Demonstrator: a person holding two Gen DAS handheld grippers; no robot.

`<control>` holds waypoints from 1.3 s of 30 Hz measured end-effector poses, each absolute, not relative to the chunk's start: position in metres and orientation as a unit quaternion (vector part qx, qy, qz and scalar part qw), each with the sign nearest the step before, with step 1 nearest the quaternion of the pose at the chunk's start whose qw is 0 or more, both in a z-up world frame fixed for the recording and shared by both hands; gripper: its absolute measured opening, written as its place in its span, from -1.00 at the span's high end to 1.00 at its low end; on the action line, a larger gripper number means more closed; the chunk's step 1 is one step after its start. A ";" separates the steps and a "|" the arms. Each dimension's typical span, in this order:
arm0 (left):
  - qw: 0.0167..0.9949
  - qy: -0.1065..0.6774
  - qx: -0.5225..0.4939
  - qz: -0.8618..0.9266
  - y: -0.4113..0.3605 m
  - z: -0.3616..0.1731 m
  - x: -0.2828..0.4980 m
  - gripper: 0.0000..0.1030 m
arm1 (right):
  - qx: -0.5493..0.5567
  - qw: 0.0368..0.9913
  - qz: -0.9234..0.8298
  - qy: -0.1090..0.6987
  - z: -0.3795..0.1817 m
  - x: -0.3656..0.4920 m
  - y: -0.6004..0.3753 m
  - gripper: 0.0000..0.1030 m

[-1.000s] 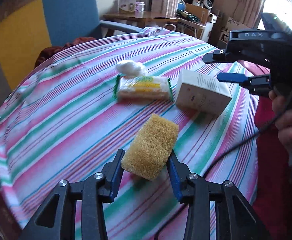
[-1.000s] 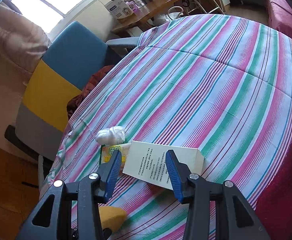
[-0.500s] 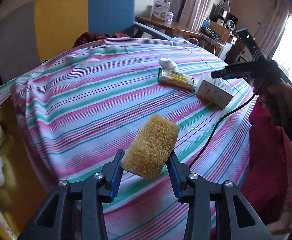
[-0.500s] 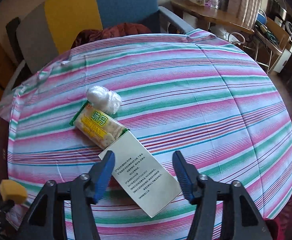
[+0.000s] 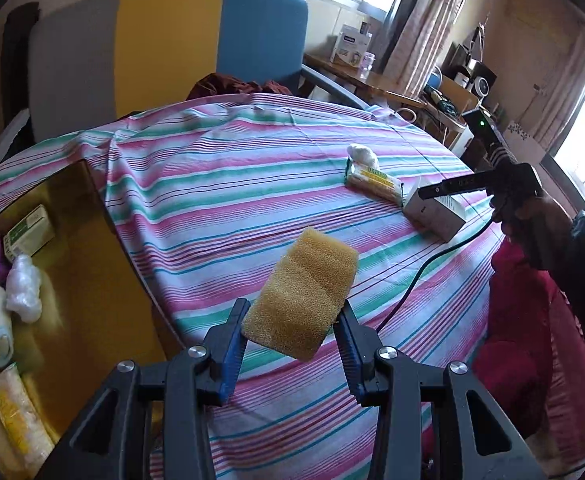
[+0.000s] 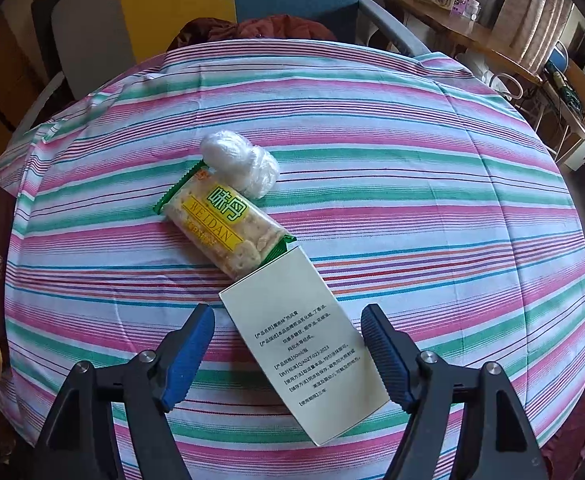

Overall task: Organize objects
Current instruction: 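Lift the yellow sponge with left gripper while right grasps the white printed box, then carry the yellow sponge into the tray and open the left gripper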

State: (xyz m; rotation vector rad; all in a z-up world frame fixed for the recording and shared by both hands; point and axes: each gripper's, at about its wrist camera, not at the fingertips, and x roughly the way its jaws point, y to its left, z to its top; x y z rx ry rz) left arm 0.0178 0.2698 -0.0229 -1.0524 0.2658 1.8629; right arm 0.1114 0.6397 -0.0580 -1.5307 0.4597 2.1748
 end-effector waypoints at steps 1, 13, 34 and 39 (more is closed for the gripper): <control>0.472 0.107 -0.430 0.763 0.267 -0.022 0.017 0.17 | -0.557 0.225 0.782 0.162 -0.060 0.111 0.638 -0.49; 0.442 0.081 -0.410 0.793 0.226 -0.009 0.011 0.17 | -0.549 0.273 0.772 0.165 -0.047 0.119 0.597 0.03; 0.248 -0.072 -0.430 0.865 0.036 -0.010 -0.043 0.17 | -0.497 0.145 0.837 0.177 -0.073 0.045 0.471 0.03; 0.254 -0.095 -0.449 0.852 0.041 -0.017 -0.047 0.17 | -0.499 0.144 0.838 0.166 -0.073 0.045 0.469 0.03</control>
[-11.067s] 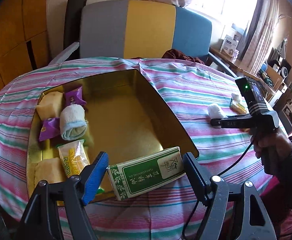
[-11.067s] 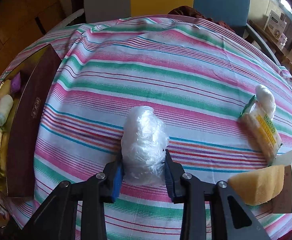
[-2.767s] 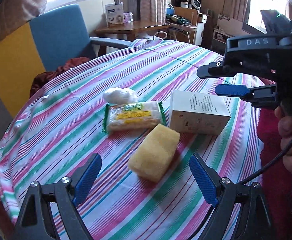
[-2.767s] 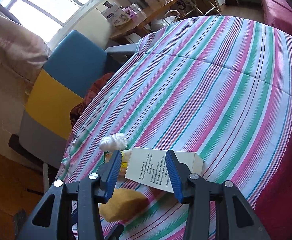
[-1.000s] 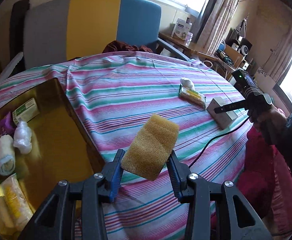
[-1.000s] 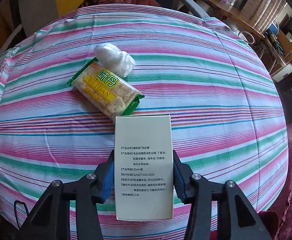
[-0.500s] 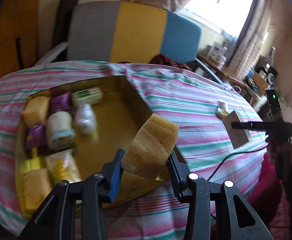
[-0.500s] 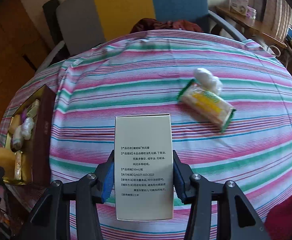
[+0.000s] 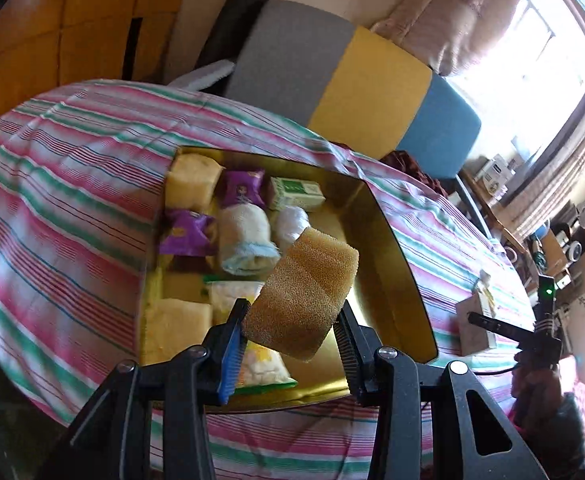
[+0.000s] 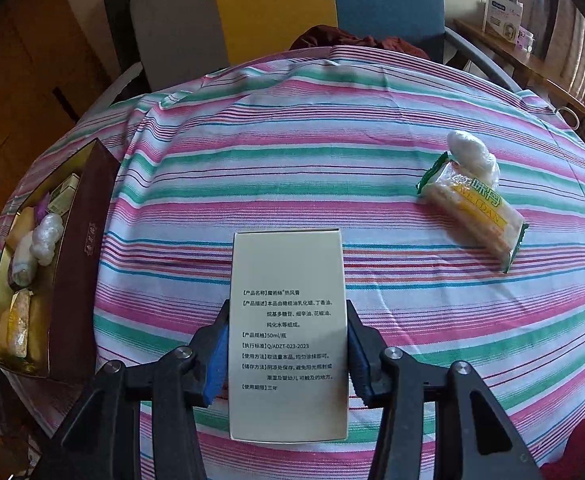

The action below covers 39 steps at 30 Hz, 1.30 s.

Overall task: Organize objects
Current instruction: 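Carry the yellow sponge into the tray and open the left gripper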

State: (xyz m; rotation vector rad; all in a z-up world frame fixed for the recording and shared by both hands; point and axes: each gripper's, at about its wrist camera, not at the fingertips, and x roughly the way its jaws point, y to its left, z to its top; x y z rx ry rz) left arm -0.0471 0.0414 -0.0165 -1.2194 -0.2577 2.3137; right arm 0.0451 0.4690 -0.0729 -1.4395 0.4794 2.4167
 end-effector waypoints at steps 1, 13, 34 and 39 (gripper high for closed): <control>0.260 -0.094 -0.452 0.848 0.047 -0.018 -0.046 0.17 | -0.499 0.143 0.838 0.166 -0.073 0.045 0.469 0.03; 0.254 -0.036 -0.479 0.839 0.103 -0.037 -0.048 0.17 | -0.500 0.132 0.840 0.160 -0.071 0.045 0.464 0.03; 0.189 -0.012 -0.474 0.860 0.112 -0.047 -0.085 0.15 | -0.504 0.143 0.838 0.151 -0.073 0.044 0.464 0.03; 0.180 -0.002 -0.474 0.862 0.120 -0.052 -0.087 0.11 | -0.501 0.140 0.840 0.151 -0.071 0.044 0.464 0.03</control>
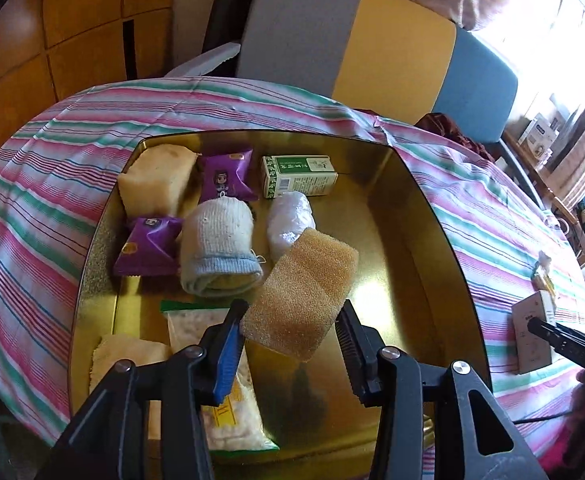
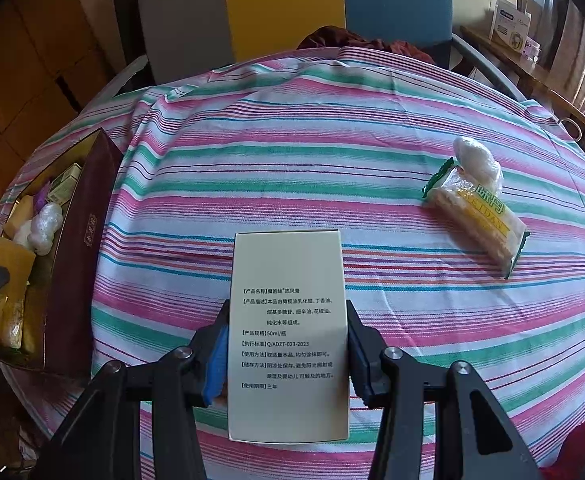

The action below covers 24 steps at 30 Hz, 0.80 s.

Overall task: Organize objects
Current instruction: 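Carry the yellow sponge into the tray and open the left gripper, then carry the white printed box into the tray and open the right gripper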

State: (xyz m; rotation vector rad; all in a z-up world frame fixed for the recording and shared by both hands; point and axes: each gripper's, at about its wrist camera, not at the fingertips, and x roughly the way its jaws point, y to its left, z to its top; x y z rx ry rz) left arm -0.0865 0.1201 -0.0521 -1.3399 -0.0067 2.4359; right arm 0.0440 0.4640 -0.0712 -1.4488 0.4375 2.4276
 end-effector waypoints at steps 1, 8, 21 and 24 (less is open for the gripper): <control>0.176 0.001 -0.475 0.862 0.121 -0.054 -0.087 0.10 | -0.501 0.140 0.841 0.152 -0.071 0.044 0.464 0.03; 0.152 0.011 -0.463 0.873 0.119 -0.056 -0.085 -0.44 | -0.500 0.141 0.841 0.154 -0.070 0.045 0.465 0.03; 0.152 0.019 -0.406 0.901 0.084 -0.021 -0.063 -0.44 | -0.485 0.127 0.841 0.205 -0.048 0.043 0.457 0.03; 0.148 0.008 -0.403 0.903 0.067 -0.017 -0.059 -0.44 | -0.477 0.101 0.853 0.187 -0.024 0.027 0.428 0.03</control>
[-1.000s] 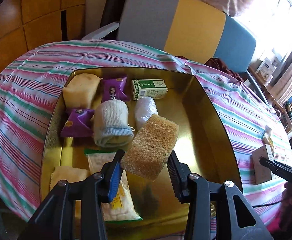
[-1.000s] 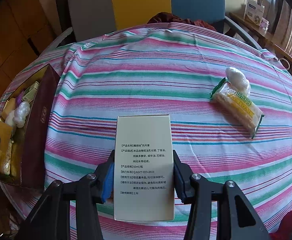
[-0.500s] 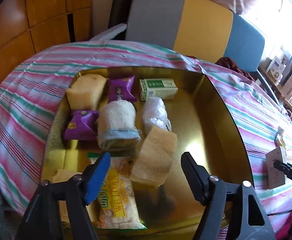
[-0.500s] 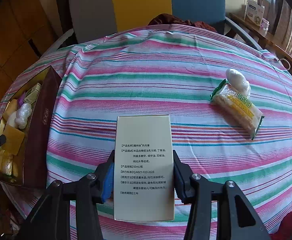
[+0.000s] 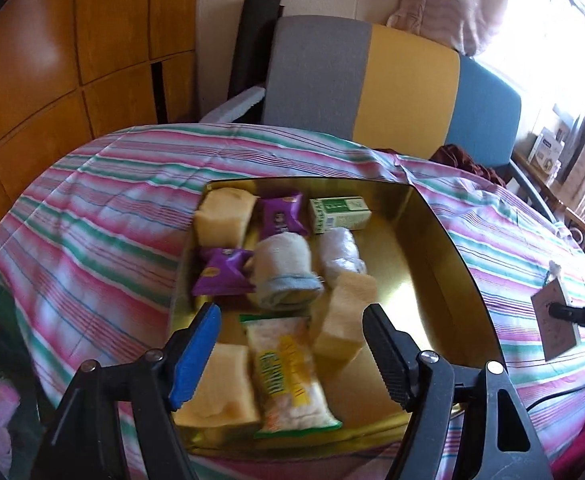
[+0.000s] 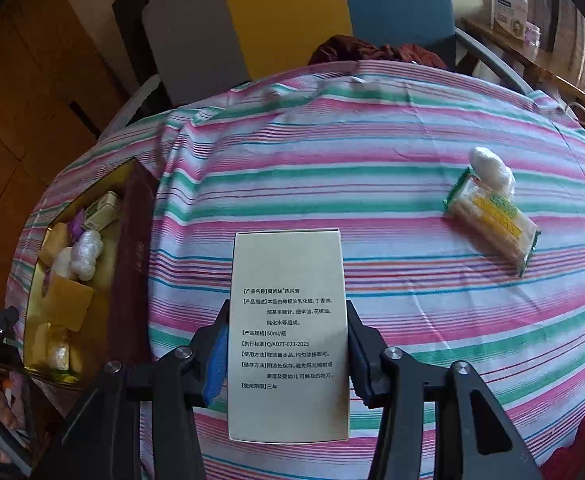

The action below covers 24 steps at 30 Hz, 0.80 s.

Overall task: Organize objects
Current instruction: 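Carry the white printed box into the tray and open the right gripper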

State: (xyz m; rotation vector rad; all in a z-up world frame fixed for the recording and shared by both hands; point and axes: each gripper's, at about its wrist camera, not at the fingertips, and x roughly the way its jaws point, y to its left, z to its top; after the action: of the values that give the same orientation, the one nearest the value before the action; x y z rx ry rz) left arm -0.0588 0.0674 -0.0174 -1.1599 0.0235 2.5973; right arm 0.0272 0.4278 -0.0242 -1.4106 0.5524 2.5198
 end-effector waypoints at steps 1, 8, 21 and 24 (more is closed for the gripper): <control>0.147 0.003 -0.404 0.903 0.062 -0.017 -0.058 -0.44 | -0.475 0.088 0.857 0.179 -0.016 0.021 0.416 0.03; 0.145 -0.022 -0.402 0.904 0.036 -0.019 -0.049 -0.44 | -0.485 0.009 0.863 0.140 0.020 -0.045 0.326 0.03; 0.137 -0.060 -0.408 0.900 0.000 -0.029 -0.048 -0.46 | -0.562 0.014 0.816 0.133 -0.040 -0.150 0.255 0.03; 0.134 -0.067 -0.415 0.897 -0.005 -0.034 -0.051 -0.46 | -0.563 0.017 0.816 0.130 -0.046 -0.158 0.251 0.03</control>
State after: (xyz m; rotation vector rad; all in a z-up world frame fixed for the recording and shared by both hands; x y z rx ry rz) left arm -0.0507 -0.0055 -0.0345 -1.2036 -0.1933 2.6008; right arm -0.1582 0.2509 -0.0464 -1.7506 0.4045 2.5354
